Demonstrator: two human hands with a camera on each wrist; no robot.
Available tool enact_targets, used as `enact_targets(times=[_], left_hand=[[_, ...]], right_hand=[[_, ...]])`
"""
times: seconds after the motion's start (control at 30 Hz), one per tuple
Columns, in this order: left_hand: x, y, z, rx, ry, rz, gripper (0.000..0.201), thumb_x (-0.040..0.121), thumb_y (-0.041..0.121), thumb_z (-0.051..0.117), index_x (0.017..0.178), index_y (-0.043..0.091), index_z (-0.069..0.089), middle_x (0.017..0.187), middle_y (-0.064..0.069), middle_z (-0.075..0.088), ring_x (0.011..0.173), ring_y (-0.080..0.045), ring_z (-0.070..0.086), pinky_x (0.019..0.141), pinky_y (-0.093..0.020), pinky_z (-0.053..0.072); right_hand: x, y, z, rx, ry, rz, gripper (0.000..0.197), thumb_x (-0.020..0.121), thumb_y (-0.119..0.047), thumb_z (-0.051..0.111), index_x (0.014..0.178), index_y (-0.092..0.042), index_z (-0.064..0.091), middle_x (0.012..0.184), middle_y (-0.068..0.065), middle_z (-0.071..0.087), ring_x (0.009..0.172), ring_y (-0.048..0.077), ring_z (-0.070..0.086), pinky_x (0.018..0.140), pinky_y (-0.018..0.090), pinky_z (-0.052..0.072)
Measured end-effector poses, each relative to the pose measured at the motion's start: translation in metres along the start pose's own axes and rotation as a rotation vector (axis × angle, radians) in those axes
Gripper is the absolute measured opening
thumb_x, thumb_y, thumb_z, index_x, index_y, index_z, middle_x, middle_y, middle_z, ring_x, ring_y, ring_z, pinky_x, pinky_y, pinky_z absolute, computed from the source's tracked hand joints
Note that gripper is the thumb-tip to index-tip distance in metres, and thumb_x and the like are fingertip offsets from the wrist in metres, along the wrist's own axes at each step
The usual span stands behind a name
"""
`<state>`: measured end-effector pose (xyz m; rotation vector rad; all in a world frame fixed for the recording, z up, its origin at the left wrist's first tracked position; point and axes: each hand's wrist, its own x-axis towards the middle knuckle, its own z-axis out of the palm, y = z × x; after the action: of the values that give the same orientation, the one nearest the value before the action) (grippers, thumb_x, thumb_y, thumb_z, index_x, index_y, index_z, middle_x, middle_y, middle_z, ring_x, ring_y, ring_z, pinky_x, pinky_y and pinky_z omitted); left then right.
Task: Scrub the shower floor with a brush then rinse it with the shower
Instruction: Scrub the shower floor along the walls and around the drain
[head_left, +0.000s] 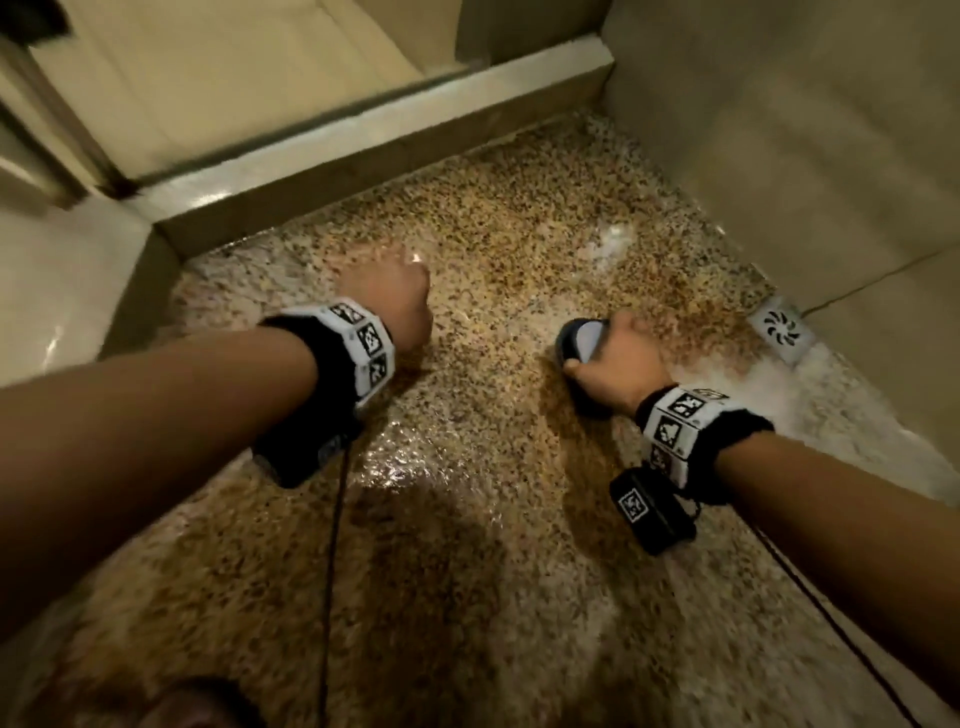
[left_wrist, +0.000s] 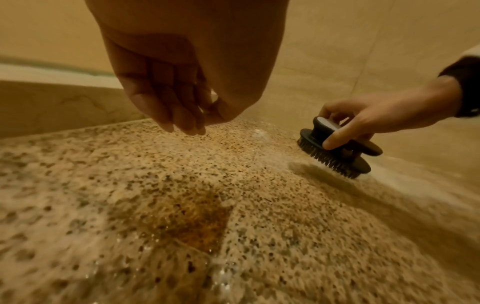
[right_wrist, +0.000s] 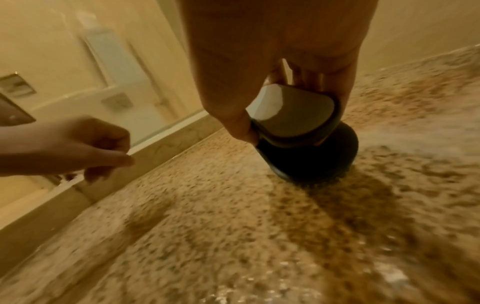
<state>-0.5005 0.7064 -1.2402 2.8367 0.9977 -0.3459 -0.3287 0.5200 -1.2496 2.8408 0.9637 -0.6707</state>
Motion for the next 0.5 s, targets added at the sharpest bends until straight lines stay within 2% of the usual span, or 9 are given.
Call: enact_targets(times=[0.07, 0.1, 0.13, 0.17, 0.2, 0.27, 0.33, 0.43, 0.5], left_hand=[[0.003, -0.014, 0.004, -0.089, 0.006, -0.047, 0.028, 0.091, 0.027, 0.051, 0.107, 0.004, 0.056, 0.108, -0.019, 0.061, 0.100, -0.038, 0.060, 0.070, -0.038, 0.046], [0.004, -0.021, 0.004, -0.108, 0.004, -0.078, 0.028, 0.091, 0.027, 0.052, 0.106, 0.004, 0.057, 0.110, -0.020, 0.061, 0.101, -0.039, 0.059, 0.074, -0.041, 0.048], [0.006, -0.029, 0.002, -0.119, 0.007, -0.112, 0.028, 0.091, 0.026, 0.053, 0.106, 0.004, 0.057, 0.110, -0.021, 0.061, 0.102, -0.040, 0.059, 0.077, -0.042, 0.048], [0.008, -0.035, 0.001, -0.123, 0.017, -0.144, 0.028, 0.090, 0.026, 0.053, 0.105, 0.003, 0.058, 0.111, -0.022, 0.062, 0.103, -0.040, 0.059, 0.078, -0.042, 0.048], [0.011, -0.039, 0.000, -0.126, 0.028, -0.163, 0.029, 0.090, 0.027, 0.054, 0.105, 0.003, 0.059, 0.110, -0.022, 0.062, 0.103, -0.040, 0.059, 0.078, -0.042, 0.047], [0.015, -0.045, 0.001, -0.111, 0.035, -0.182, 0.029, 0.090, 0.029, 0.054, 0.103, 0.003, 0.059, 0.110, -0.023, 0.062, 0.103, -0.041, 0.059, 0.077, -0.041, 0.048], [0.017, -0.050, -0.001, -0.108, 0.013, -0.192, 0.029, 0.089, 0.028, 0.054, 0.103, 0.004, 0.059, 0.111, -0.024, 0.061, 0.102, -0.041, 0.059, 0.076, -0.040, 0.048], [0.027, -0.067, -0.012, -0.102, -0.033, -0.271, 0.027, 0.086, 0.030, 0.057, 0.096, 0.005, 0.060, 0.107, -0.023, 0.062, 0.095, -0.039, 0.061, 0.065, -0.033, 0.041], [0.024, -0.077, -0.020, -0.118, -0.014, -0.352, 0.023, 0.084, 0.031, 0.057, 0.080, 0.009, 0.055, 0.098, -0.021, 0.063, 0.084, -0.037, 0.060, 0.061, -0.031, 0.038]], right_hand=[[-0.005, -0.033, -0.013, -0.071, -0.067, -0.062, 0.069, 0.086, -0.039, 0.066, 0.132, 0.000, 0.034, 0.123, 0.021, 0.049, 0.103, 0.037, 0.057, 0.065, 0.032, 0.042], [-0.008, -0.051, -0.019, -0.086, -0.081, -0.108, 0.055, 0.086, -0.035, 0.066, 0.123, 0.000, 0.044, 0.108, 0.017, 0.054, 0.093, 0.034, 0.059, 0.059, 0.030, 0.041], [-0.010, -0.069, -0.023, -0.077, -0.086, -0.156, 0.043, 0.085, -0.031, 0.065, 0.111, -0.002, 0.049, 0.093, 0.013, 0.055, 0.082, 0.031, 0.058, 0.053, 0.028, 0.039], [-0.010, -0.087, -0.025, -0.072, -0.085, -0.201, 0.040, 0.084, -0.031, 0.065, 0.108, -0.003, 0.049, 0.087, 0.010, 0.053, 0.075, 0.028, 0.056, 0.052, 0.028, 0.038], [-0.008, -0.103, -0.022, -0.065, -0.082, -0.234, 0.047, 0.083, -0.033, 0.066, 0.113, -0.003, 0.047, 0.089, 0.010, 0.053, 0.076, 0.027, 0.056, 0.055, 0.029, 0.039], [0.000, -0.129, -0.005, 0.007, -0.088, -0.275, 0.070, 0.081, -0.040, 0.069, 0.130, -0.002, 0.036, 0.109, 0.016, 0.055, 0.093, 0.031, 0.059, 0.064, 0.031, 0.044], [0.006, -0.147, 0.014, 0.083, -0.131, -0.310, 0.081, 0.081, -0.043, 0.069, 0.138, -0.001, 0.028, 0.122, 0.017, 0.053, 0.103, 0.033, 0.057, 0.071, 0.031, 0.046], [0.023, -0.172, 0.024, 0.092, -0.181, -0.464, 0.075, 0.082, -0.041, 0.067, 0.135, -0.002, 0.032, 0.120, 0.014, 0.054, 0.090, 0.029, 0.056, 0.061, 0.030, 0.045], [0.028, -0.186, 0.024, 0.090, -0.180, -0.559, 0.066, 0.081, -0.039, 0.068, 0.127, -0.004, 0.037, 0.114, 0.014, 0.056, 0.087, 0.029, 0.056, 0.060, 0.029, 0.043]])
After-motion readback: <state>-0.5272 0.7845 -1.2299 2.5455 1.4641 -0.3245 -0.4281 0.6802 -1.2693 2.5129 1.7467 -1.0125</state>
